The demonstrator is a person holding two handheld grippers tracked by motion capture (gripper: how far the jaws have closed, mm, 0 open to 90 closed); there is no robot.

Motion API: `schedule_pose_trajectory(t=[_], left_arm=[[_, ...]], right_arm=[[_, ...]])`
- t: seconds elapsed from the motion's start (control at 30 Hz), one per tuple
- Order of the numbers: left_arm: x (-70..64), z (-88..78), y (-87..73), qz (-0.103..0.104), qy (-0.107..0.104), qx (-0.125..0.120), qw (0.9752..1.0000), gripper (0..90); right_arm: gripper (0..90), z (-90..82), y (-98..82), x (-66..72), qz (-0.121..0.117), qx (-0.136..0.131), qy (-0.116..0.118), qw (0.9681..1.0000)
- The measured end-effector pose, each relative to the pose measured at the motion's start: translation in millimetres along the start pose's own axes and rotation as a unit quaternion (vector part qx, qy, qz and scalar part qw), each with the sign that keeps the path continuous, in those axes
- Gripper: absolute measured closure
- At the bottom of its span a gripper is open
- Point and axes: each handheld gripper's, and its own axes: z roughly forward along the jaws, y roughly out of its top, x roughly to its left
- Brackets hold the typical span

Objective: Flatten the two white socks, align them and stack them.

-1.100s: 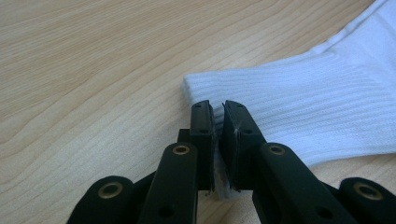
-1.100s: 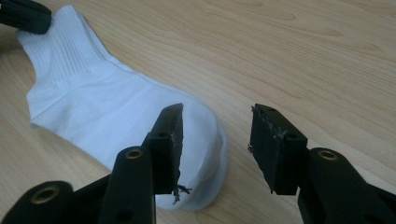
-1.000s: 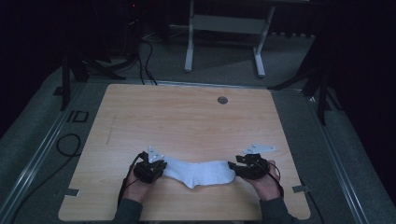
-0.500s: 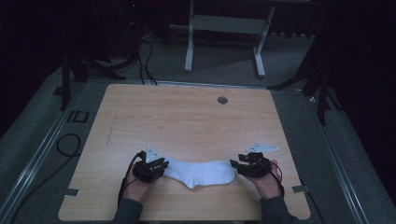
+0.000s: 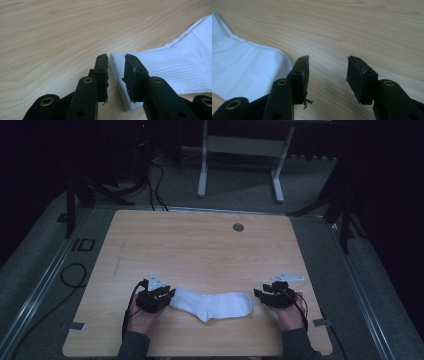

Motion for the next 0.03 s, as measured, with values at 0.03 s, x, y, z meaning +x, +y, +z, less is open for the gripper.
schedule_pose_trajectory(t=[0.03], left_arm=[[0.0, 0.0, 0.0, 0.000, 0.000, 0.000, 1.0000, 72.0]], right_arm=[[52.1, 0.0, 0.0, 0.0, 0.000, 0.000, 0.000, 1.0000]])
